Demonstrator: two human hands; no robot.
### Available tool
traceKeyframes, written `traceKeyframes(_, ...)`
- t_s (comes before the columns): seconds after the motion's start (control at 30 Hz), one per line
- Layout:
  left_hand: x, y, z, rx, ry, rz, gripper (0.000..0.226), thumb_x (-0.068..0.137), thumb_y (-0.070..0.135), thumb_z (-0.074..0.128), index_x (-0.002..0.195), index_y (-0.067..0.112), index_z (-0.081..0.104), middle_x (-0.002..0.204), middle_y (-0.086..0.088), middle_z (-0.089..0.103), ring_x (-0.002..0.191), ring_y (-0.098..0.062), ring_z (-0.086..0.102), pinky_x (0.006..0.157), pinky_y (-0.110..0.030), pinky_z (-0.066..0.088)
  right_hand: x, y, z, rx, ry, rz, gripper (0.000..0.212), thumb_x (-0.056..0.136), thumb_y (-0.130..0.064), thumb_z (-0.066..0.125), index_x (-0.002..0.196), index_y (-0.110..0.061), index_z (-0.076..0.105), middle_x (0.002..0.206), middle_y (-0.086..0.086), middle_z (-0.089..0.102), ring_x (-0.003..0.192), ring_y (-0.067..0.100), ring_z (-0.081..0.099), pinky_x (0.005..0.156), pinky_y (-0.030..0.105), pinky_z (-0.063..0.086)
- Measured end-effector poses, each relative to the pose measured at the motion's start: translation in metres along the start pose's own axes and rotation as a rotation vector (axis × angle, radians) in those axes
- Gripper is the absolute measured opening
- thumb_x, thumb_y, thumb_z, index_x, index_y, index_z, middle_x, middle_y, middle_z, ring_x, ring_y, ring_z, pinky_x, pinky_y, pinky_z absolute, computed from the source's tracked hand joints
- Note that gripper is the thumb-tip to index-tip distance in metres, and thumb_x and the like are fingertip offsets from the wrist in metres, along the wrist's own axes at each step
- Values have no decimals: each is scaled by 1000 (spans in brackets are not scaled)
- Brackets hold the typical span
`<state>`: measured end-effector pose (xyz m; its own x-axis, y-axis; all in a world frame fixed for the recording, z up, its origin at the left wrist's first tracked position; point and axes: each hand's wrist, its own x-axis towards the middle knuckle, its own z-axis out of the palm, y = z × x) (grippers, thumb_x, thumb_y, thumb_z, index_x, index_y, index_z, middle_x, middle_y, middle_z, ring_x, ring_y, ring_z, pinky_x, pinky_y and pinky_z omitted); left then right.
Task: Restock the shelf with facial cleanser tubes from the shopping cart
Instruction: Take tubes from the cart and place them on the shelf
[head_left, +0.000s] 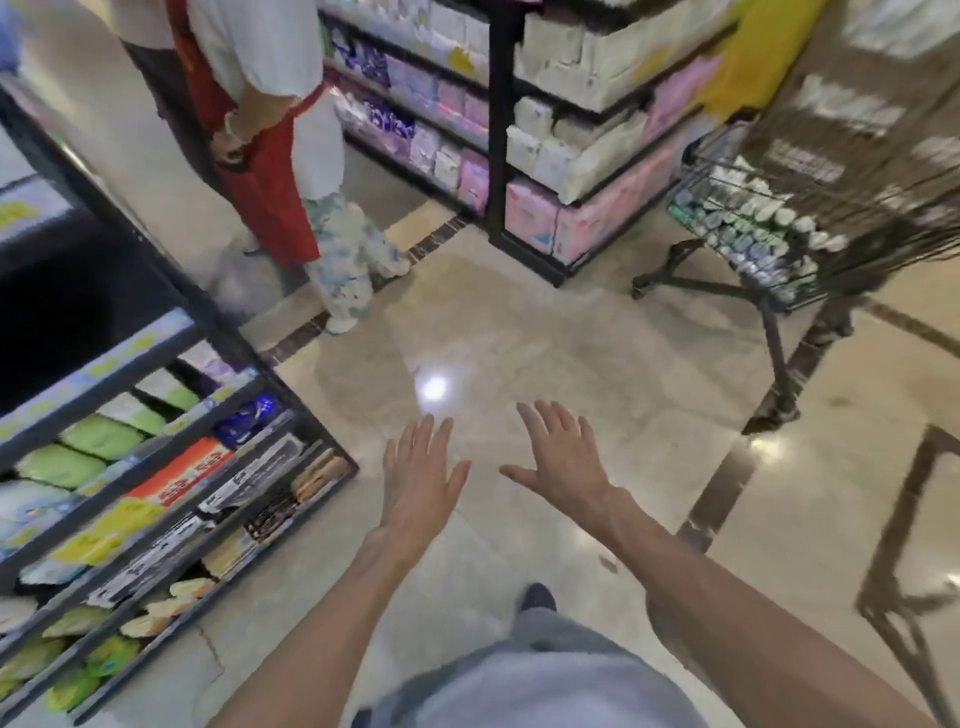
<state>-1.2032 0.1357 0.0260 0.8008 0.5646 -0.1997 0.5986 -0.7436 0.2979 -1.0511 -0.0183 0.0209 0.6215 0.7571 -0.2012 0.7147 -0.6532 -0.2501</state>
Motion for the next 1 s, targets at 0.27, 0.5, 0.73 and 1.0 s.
traceKeyframes(0.27,113,159,36,12,-91,248,64,105,53,41,161,25,26,169,-3,21,157,-25,13,125,-49,13,10,172,-56,40,47,289,94,90,-72,52,162,-22,18,166,8,25,155,31,18,121,56,21)
traceKeyframes(0.5,238,276,62,26,-191,470,64,106,55,32,162,27,19,171,-2,13,158,-24,6,127,-48,6,48,291,-87,77,90,522,94,91,-76,47,162,-26,12,168,6,20,156,29,14,124,55,19)
traceKeyframes(0.73,385,393,67,56,-235,634,64,106,55,33,162,27,18,171,-1,12,158,-25,7,127,-47,6,123,405,-140,108,129,712,94,91,-74,48,162,-24,15,167,6,22,155,28,17,123,54,21)
traceKeyframes(1.0,524,516,64,88,-295,775,63,106,54,32,162,27,19,170,-1,14,158,-23,5,127,-46,8,213,519,-198,162,197,860,91,89,-75,49,160,-25,21,164,5,30,150,30,30,120,53,29)
